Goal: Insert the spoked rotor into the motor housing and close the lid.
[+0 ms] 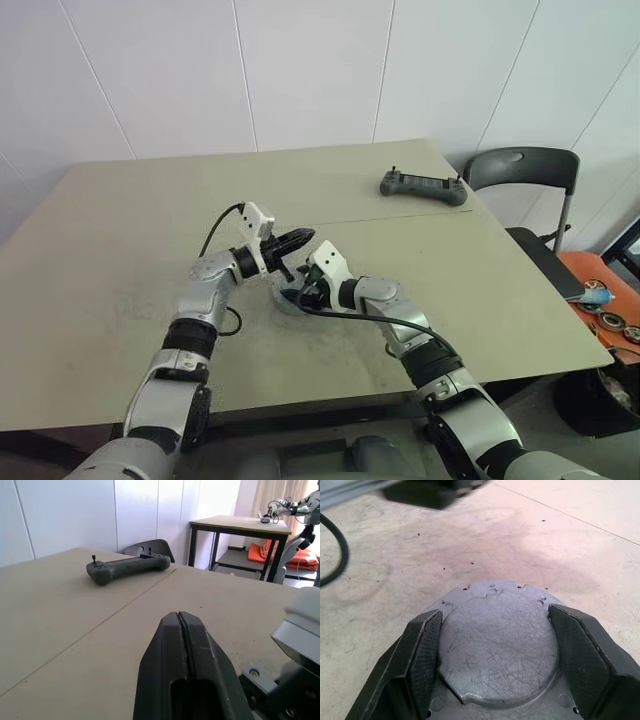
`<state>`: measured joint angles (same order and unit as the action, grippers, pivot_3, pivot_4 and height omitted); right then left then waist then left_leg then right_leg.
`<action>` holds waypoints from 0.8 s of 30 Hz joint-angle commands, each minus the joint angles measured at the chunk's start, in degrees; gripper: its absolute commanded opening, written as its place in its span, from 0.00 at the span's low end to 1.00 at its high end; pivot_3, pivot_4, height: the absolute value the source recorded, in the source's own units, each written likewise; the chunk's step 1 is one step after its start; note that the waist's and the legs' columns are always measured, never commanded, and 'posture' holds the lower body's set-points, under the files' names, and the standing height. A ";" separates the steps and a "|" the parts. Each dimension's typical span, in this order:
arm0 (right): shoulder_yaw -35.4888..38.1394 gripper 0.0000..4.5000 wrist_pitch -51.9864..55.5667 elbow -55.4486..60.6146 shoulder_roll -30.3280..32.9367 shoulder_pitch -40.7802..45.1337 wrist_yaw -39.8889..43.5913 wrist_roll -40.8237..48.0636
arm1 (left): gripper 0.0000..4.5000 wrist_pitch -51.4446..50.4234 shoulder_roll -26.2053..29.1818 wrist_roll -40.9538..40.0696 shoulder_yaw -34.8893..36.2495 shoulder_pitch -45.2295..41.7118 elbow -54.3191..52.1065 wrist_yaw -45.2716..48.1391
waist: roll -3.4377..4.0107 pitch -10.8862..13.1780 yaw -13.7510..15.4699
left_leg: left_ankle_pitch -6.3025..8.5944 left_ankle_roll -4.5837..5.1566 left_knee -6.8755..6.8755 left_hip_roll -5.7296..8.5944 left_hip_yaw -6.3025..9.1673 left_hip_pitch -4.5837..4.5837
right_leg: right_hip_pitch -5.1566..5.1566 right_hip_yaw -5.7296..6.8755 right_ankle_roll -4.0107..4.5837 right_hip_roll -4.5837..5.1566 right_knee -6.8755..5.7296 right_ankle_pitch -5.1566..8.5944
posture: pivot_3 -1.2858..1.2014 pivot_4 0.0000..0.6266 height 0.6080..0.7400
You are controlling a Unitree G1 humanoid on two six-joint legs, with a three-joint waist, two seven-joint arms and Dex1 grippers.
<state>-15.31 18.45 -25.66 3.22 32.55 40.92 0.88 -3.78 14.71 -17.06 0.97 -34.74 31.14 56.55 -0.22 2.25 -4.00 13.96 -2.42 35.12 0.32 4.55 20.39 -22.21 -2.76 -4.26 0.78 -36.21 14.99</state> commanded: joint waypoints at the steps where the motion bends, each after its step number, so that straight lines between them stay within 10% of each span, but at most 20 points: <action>1: -1.15 0.67 1.34 -1.33 -0.54 -0.94 0.23 -0.04 | 0.00 -1.28 1.77 0.29 -0.77 0.03 -4.30 0.68 | 0.00 0.00 0.01 | 0.00 0.00 0.00 0.00 -0.01 0.00 | 0.00 0.00 0.02 0.00 0.00 0.01 | 0.52 0.00 1.00; 24: -1.52 0.67 2.17 -0.75 0.90 -2.09 -0.03 -0.81 | 0.00 3.95 6.10 9.94 -8.52 1.48 2.63 4.09 | 0.01 0.00 0.04 | 0.00 0.00 -0.02 0.01 -0.05 0.02 | -0.02 -0.06 0.04 0.02 0.03 0.01 | 0.52 0.00 1.00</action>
<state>-15.43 18.47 -24.90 3.66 31.97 40.60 0.72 0.26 20.27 -6.87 -7.36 -33.12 35.01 59.63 -0.22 2.25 -3.96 13.96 -2.42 35.10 0.33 4.50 20.42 -22.23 -2.82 -4.22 0.80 -36.17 15.00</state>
